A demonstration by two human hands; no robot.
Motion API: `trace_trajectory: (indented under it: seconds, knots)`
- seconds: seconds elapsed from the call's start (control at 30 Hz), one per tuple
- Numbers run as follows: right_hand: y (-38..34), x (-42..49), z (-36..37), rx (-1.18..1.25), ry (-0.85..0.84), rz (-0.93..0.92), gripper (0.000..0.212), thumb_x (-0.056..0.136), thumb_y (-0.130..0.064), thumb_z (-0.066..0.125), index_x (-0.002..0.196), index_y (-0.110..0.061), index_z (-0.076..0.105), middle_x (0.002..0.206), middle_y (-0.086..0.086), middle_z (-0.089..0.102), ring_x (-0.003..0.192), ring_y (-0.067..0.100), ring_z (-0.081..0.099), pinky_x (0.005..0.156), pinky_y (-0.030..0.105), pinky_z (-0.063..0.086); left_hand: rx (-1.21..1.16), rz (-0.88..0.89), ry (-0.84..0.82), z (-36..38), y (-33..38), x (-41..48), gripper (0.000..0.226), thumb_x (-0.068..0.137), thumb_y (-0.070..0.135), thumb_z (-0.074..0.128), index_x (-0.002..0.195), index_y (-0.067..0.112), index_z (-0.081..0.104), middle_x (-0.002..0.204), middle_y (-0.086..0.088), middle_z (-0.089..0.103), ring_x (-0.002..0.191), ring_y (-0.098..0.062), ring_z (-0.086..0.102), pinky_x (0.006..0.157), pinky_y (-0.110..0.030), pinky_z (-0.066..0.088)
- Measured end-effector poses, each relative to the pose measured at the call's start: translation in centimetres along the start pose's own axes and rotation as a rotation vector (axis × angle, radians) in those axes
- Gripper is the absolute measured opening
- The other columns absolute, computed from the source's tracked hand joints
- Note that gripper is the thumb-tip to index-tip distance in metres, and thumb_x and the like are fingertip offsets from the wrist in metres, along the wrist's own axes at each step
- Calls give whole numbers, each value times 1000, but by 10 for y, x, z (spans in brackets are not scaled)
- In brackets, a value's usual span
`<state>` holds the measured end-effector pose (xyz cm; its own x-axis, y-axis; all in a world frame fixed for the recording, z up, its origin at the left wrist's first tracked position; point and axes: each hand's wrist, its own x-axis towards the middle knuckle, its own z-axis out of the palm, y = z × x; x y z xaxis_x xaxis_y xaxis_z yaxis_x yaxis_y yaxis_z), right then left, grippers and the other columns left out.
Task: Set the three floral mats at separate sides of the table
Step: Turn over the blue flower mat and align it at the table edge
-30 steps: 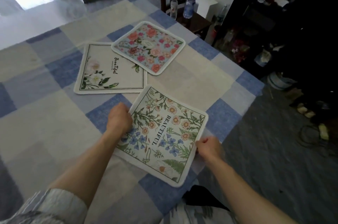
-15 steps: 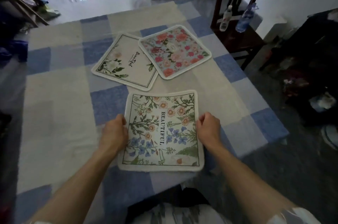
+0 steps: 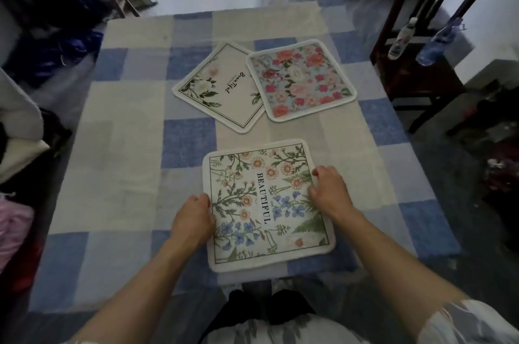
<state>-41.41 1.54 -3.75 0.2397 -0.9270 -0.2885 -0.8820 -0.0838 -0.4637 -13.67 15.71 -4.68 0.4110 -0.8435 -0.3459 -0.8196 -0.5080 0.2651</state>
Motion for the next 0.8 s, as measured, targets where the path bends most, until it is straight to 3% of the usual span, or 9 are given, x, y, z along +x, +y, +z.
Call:
trace_trajectory:
  seconds: [0.13, 0.37, 0.53, 0.67, 0.8]
  knots:
    - [-2, -16, 8, -86, -70, -18, 53, 85, -30, 64, 133, -15, 47, 126, 10, 47, 113, 26, 46, 99, 38, 44, 90, 103, 12, -14, 9, 12, 25, 88, 36, 53, 104, 17, 57, 104, -4, 57, 92, -23, 55, 76, -38, 53]
    - [-12, -42, 29, -109, 37, 32, 70, 77, -42, 72, 138, -23, 43, 133, 5, 45, 119, 23, 41, 100, 36, 39, 146, 363, 64, -46, 36, 64, 31, 90, 33, 55, 117, 18, 56, 118, -5, 57, 106, -24, 52, 81, -38, 50]
    - [-31, -63, 48, -116, 107, 213, 68, 76, -46, 70, 135, -22, 47, 136, 4, 44, 124, 23, 39, 104, 36, 36, 248, 542, 13, -58, 50, 110, 33, 89, 29, 53, 118, 14, 55, 118, -9, 55, 109, -28, 50, 82, -41, 48]
    - [-59, -92, 67, -86, 204, 428, 50, 76, -38, 69, 120, -21, 54, 125, 4, 48, 116, 24, 45, 96, 38, 44, 305, 726, -17, -53, 52, 137, 30, 89, 29, 51, 115, 14, 54, 115, -10, 57, 104, -29, 50, 79, -43, 49]
    - [-80, -121, 82, -83, 240, 617, 40, 80, -32, 67, 115, -18, 54, 121, 8, 47, 106, 24, 47, 87, 33, 44, 396, 880, -36, -42, 54, 156, 30, 88, 30, 53, 112, 14, 54, 114, -12, 58, 104, -31, 50, 81, -44, 47]
